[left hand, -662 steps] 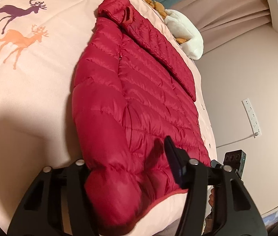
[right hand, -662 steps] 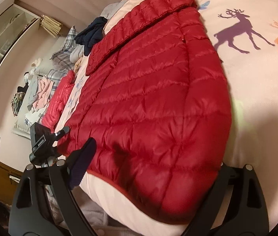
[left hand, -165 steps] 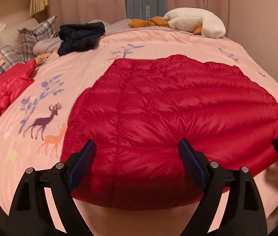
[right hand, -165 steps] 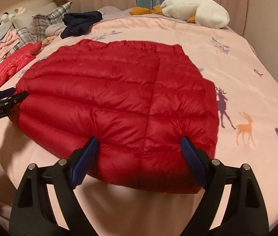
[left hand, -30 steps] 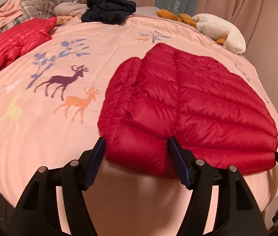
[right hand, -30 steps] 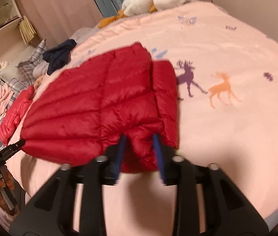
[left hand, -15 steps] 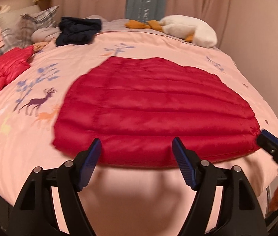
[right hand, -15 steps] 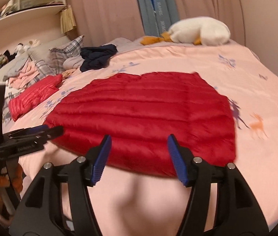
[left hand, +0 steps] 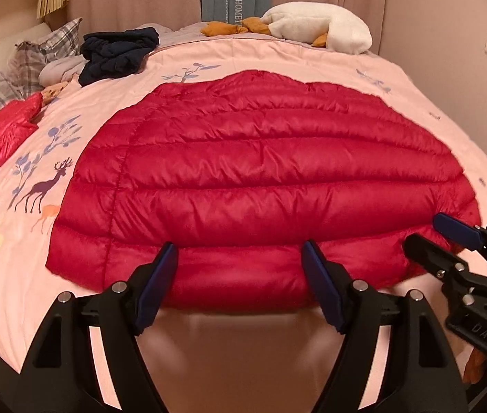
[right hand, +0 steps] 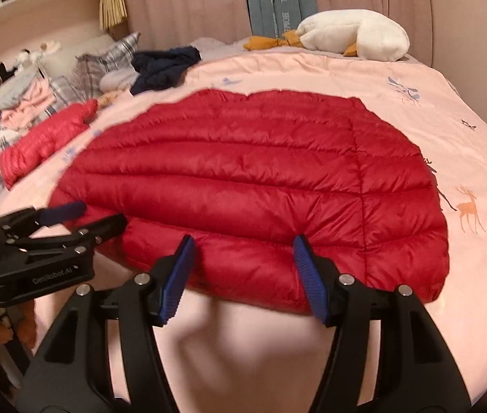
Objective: Fold large clothes
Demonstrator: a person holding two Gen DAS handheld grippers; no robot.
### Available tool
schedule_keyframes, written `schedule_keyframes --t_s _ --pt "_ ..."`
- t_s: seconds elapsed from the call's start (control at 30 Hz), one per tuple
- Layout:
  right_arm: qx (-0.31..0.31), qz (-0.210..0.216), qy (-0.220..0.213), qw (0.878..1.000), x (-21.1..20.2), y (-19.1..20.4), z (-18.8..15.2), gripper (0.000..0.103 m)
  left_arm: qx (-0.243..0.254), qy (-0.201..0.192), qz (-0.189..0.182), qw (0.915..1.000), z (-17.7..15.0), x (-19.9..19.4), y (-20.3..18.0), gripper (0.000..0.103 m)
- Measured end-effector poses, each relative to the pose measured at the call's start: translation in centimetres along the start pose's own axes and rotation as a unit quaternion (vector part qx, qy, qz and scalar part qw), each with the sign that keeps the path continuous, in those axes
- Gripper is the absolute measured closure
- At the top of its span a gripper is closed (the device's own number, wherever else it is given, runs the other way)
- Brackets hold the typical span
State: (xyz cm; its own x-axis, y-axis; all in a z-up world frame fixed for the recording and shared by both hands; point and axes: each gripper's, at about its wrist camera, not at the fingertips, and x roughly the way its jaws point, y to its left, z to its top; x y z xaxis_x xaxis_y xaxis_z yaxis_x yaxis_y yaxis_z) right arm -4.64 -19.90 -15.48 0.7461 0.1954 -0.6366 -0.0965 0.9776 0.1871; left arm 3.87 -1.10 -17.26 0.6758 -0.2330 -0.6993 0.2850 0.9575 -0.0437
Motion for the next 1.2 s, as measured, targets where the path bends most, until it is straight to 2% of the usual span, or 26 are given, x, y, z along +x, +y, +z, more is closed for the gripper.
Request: schedule_keyframes --t_s 0.1,0.2,0.33,0.4,0.43,0.53,0.7,0.83,0.9,0.97,1.03,1.1,1.2 --pt "0.003 -0.003 0.008 1.0 -0.2 -0.2 -0.7 0.039 0.004 0.003 0.001 1.0 -0.7 -0.3 0.1 0.026" --pt "-0.011 -0.023 0.03 0.999 0.9 0.0 -1.4 0.039 0.012 0.01 0.008 0.9998 -1.2 0.2 -0.2 0.022" --pt "0.001 -0.012 0.03 0.999 -0.5 0.3 -0.6 0.037 0.01 0.019 0.004 0.9998 -0.9 -0.8 -0.2 0.022" --pt "0.008 -0.003 0.028 1.0 -1.9 0.5 0.3 0.018 0.004 0.019 0.001 0.9998 -0.4 -2.0 -0.1 0.022" --pt "0.006 -0.004 0.019 1.0 -3.1 0.7 1.1 0.015 0.004 0.014 0.003 0.9999 0.1 -2.9 -0.1 0.021" --pt "-0.005 -0.011 0.0 1.0 -5.7 1.3 3.1 0.002 0.013 -0.002 0.024 0.9996 1.7 -5.3 -0.1 0.003" --pt "-0.006 -0.041 -0.02 0.999 -9.7 1.7 7.1 0.002 0.007 -0.033 0.024 0.9991 5.4 -10.4 0.3 0.001" --pt "0.0 -0.075 -0.056 0.996 -13.7 1.8 9.8 0.002 0.015 -0.043 0.051 0.9977 7.3 -13.5 0.0 0.001" --pt "-0.002 -0.073 -0.07 0.995 -15.2 1.8 10.5 0.002 0.01 -0.064 0.056 0.9963 8.0 -15.3 0.1 0.001" --pt "0.001 -0.067 -0.076 0.995 -16.6 1.7 11.4 0.002 -0.001 -0.071 0.045 0.9964 8.4 -16.6 0.3 0.001" --pt "0.003 -0.062 -0.082 0.995 -17.9 1.7 12.1 0.002 -0.005 -0.077 0.052 0.9956 9.0 -17.7 0.4 0.001" --pt "0.002 -0.061 -0.074 0.995 -18.6 1.8 12.6 0.002 -0.002 -0.094 0.068 0.9932 9.6 -19.1 0.1 0.001" --pt "-0.001 -0.057 -0.076 0.995 -19.4 2.2 12.7 0.002 -0.005 -0.117 0.062 0.9912 10.0 -21.0 -0.1 0.001"
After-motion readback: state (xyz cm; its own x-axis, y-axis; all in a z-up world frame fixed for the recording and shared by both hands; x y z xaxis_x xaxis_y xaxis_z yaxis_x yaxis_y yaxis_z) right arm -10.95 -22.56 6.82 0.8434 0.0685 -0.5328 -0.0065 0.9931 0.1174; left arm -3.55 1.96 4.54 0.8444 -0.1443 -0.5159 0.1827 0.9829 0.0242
